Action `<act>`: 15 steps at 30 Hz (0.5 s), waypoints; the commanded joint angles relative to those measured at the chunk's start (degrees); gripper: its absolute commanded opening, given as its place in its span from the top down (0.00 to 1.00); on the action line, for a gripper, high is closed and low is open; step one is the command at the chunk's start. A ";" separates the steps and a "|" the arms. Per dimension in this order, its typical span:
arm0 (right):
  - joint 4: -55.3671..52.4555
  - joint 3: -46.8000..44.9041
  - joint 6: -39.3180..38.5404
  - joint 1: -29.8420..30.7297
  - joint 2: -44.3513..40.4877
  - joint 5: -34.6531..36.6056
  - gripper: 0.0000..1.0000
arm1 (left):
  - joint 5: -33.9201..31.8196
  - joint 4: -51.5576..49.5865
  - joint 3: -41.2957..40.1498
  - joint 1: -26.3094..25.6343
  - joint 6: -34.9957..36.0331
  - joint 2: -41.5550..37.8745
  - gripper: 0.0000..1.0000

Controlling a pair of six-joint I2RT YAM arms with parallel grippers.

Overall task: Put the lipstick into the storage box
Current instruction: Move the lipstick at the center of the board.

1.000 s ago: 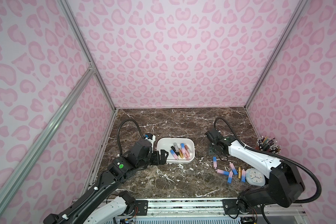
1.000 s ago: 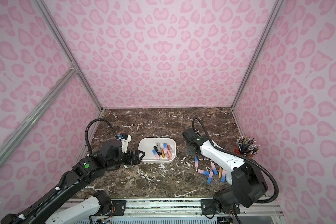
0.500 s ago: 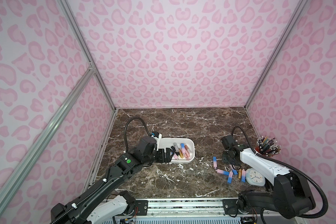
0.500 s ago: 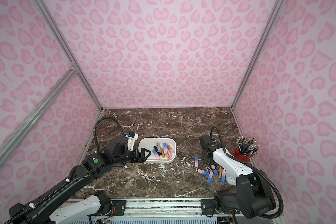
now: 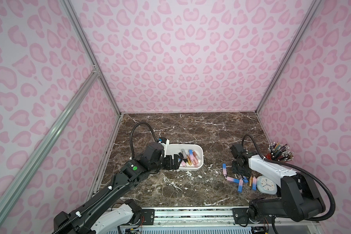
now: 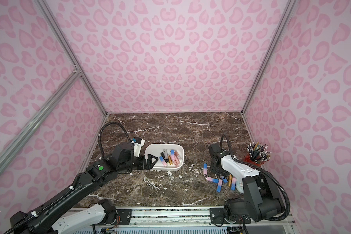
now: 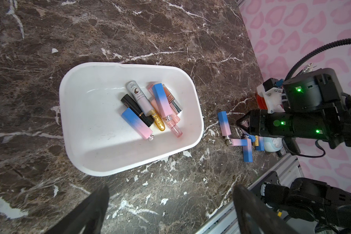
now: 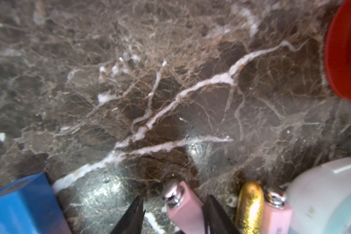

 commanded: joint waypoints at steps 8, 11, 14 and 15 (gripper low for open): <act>1.61 -0.83 0.69 0.04 1.13 -0.77 0.63 | -1.41 -0.12 0.47 0.09 0.53 -0.98 0.02; 1.82 -0.79 0.69 0.07 1.46 -0.65 0.67 | -1.61 -0.23 0.39 0.07 0.52 -1.28 0.02; 2.06 -0.28 0.65 0.05 1.98 -0.05 0.69 | -1.84 -0.57 0.41 0.06 0.53 -1.67 0.02; 2.14 -0.01 0.53 0.08 2.20 0.12 0.69 | -1.97 -0.68 0.40 0.06 0.53 -1.80 0.02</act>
